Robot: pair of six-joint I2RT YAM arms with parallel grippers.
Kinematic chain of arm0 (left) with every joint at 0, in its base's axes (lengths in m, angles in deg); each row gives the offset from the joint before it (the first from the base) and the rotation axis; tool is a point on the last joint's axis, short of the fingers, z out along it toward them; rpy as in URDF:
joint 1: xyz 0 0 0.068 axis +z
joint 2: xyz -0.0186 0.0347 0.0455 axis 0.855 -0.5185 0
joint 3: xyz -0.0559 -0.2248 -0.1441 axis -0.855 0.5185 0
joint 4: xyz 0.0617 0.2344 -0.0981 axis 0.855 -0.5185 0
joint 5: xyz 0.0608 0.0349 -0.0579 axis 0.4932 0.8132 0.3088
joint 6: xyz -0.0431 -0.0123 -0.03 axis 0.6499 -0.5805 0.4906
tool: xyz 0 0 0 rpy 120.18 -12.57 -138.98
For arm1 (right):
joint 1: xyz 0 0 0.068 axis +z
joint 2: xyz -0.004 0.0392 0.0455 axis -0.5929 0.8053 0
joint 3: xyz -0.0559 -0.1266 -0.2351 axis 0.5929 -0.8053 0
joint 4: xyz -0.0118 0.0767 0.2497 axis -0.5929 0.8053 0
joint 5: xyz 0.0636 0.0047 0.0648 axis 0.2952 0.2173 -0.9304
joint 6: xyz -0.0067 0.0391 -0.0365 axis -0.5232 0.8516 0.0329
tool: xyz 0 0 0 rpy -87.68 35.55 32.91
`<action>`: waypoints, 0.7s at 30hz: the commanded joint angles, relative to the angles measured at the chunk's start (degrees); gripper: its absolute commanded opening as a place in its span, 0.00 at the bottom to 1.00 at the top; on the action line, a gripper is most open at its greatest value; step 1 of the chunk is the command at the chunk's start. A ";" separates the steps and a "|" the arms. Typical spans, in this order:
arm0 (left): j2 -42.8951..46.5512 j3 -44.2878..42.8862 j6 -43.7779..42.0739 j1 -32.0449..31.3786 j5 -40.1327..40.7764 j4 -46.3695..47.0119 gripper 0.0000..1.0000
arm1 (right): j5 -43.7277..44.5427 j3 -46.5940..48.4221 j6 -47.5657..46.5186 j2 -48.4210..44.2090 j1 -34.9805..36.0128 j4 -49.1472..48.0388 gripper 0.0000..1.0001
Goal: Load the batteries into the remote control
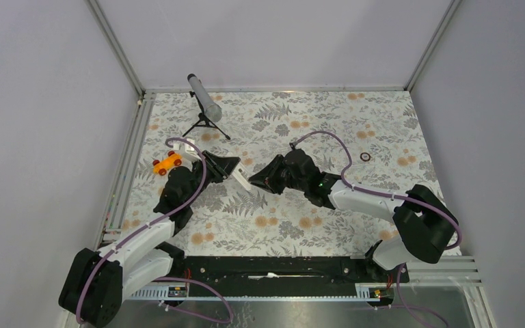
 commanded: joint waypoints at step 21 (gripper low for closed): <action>1.40 1.97 0.04 -1.28 -1.28 13.39 0.00 | 5.26 -1.25 -0.61 -5.87 -0.08 0.08 0.38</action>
